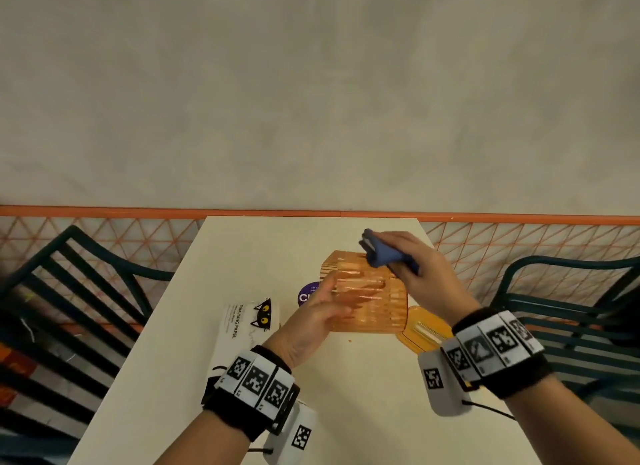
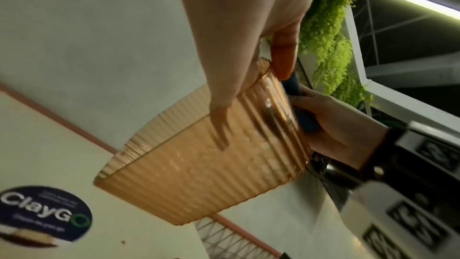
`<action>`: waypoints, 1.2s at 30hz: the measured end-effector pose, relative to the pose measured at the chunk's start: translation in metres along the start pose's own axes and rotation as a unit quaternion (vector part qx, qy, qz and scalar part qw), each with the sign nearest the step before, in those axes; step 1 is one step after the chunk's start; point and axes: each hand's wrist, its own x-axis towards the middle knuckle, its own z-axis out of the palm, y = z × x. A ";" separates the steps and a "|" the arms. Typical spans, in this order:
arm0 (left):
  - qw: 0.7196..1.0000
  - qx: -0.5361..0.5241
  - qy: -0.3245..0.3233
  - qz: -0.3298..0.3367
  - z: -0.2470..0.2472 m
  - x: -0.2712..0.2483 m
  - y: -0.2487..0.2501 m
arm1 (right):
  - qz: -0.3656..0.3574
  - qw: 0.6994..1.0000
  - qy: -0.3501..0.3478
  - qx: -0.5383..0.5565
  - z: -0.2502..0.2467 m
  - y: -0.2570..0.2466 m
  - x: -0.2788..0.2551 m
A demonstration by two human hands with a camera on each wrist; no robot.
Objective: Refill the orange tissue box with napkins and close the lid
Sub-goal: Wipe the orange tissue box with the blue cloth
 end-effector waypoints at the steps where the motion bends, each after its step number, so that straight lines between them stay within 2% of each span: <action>1: 0.999 -0.045 0.012 -0.002 0.002 0.001 0.001 | -0.020 1.000 -0.019 -0.014 0.004 -0.004 -0.005; 5: 0.981 -0.181 0.068 -0.007 -0.001 0.001 0.001 | -0.104 0.987 -0.065 -0.107 0.018 -0.012 -0.031; 7: 0.984 -0.157 0.073 -0.046 -0.009 0.001 0.000 | -0.155 0.971 -0.100 -0.150 0.021 -0.015 -0.046; 9: 0.993 -0.074 0.071 -0.066 -0.014 0.001 -0.002 | -0.185 0.955 -0.128 -0.192 0.025 -0.016 -0.059; 11: 0.995 0.006 0.072 -0.069 -0.015 0.000 -0.005 | -0.172 0.958 -0.135 -0.183 0.025 -0.014 -0.059; 15: 0.990 0.101 0.029 -0.089 -0.011 -0.006 -0.001 | -0.038 0.989 -0.121 -0.076 0.015 0.008 -0.022; 18: 0.977 0.191 0.004 -0.098 -0.013 -0.010 0.008 | 0.051 0.991 -0.055 -0.110 0.009 0.044 -0.002; 20: 0.973 0.207 -0.010 -0.105 -0.019 -0.012 0.010 | 0.099 0.987 0.003 -0.123 0.004 0.060 -0.009; 22: 0.975 0.193 -0.003 -0.111 -0.023 -0.011 0.009 | 0.082 0.990 0.025 -0.115 0.004 0.053 -0.023; 26: 0.983 0.153 0.008 -0.100 -0.018 -0.004 0.002 | -0.027 0.993 -0.017 -0.115 0.029 0.011 -0.050; 28: 0.985 0.144 0.008 -0.093 -0.013 -0.003 -0.003 | -0.029 0.992 -0.037 -0.120 0.031 0.011 -0.047; 32: 0.987 0.139 -0.005 -0.081 -0.007 0.000 -0.006 | 0.056 0.992 -0.015 -0.112 0.010 0.023 -0.016; 34: 0.990 0.127 0.005 -0.068 -0.006 0.003 -0.004 | 0.014 0.992 -0.036 -0.120 0.011 0.008 -0.019; 36: 0.989 0.135 0.013 -0.049 -0.008 0.005 -0.005 | -0.050 0.986 -0.088 -0.131 0.019 -0.011 -0.037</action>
